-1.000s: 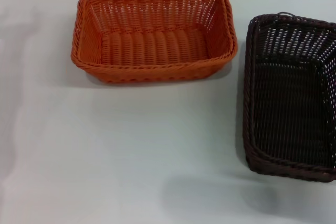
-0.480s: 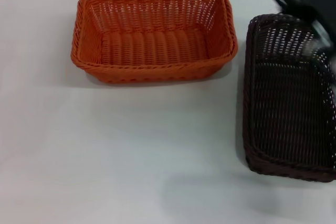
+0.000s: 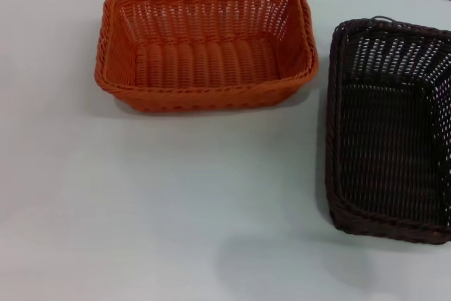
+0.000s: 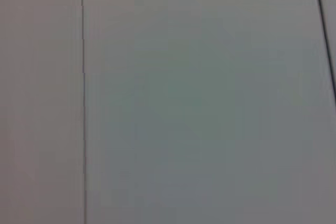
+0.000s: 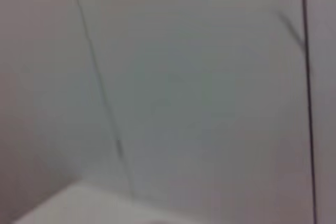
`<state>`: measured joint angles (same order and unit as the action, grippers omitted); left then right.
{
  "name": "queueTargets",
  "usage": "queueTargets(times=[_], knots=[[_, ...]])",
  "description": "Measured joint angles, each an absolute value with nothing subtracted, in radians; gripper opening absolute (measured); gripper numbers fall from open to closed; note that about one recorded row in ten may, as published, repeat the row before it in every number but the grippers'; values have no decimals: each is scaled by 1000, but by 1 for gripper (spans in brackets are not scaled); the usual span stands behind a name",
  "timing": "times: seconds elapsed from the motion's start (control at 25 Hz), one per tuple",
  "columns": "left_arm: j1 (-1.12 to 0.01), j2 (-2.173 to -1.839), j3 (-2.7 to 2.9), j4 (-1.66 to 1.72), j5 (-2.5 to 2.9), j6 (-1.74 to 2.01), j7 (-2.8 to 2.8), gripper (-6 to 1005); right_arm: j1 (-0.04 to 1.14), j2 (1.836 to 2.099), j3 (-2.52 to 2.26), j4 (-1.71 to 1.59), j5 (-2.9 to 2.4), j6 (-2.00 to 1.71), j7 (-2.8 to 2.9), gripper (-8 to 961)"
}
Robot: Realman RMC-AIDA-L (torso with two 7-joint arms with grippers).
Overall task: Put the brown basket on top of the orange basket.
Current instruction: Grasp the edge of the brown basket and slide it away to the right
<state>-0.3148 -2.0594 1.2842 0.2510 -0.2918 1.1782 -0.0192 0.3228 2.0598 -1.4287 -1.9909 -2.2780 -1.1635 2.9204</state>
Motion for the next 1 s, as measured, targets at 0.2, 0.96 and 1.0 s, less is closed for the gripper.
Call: queueTargets(times=[0.2, 0.96, 1.0], knots=[[-309, -2060, 1259, 248, -285, 1175, 14, 698, 522, 2054, -1136, -1879, -2189, -1709, 2904, 814], [-368, -2052, 1220, 211, -290, 1038, 40, 697, 618, 2014, -1222, -1632, -2239, -2109, 2775, 808], [-370, -2050, 1220, 211, -290, 1034, 41, 697, 618, 2016, -1233, -1625, -2250, -2111, 2771, 807]])
